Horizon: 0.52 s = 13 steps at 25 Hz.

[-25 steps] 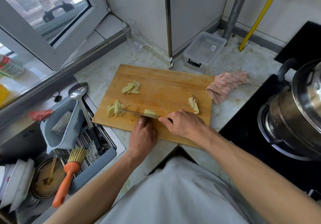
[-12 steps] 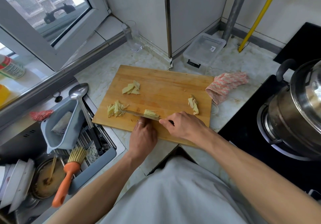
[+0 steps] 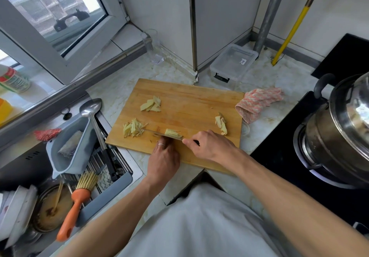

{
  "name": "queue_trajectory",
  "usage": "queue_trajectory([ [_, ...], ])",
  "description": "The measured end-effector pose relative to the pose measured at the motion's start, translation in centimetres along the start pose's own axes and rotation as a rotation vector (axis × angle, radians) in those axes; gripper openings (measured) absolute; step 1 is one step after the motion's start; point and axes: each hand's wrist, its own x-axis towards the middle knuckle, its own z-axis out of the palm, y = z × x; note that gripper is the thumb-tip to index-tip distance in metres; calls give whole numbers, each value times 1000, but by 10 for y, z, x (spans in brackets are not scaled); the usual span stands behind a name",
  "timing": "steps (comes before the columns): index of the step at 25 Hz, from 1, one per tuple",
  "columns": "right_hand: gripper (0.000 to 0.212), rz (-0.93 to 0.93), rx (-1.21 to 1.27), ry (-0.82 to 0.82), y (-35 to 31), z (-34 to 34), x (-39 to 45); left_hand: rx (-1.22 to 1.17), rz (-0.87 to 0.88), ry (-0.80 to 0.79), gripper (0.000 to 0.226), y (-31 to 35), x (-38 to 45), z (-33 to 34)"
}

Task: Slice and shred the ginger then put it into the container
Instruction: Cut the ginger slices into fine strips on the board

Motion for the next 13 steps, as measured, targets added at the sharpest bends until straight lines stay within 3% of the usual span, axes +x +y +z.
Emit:
queue_trajectory([
  [13, 57, 1, -32, 32, 1, 5, 0, 0, -25, -2, 42, -4, 2, 6],
])
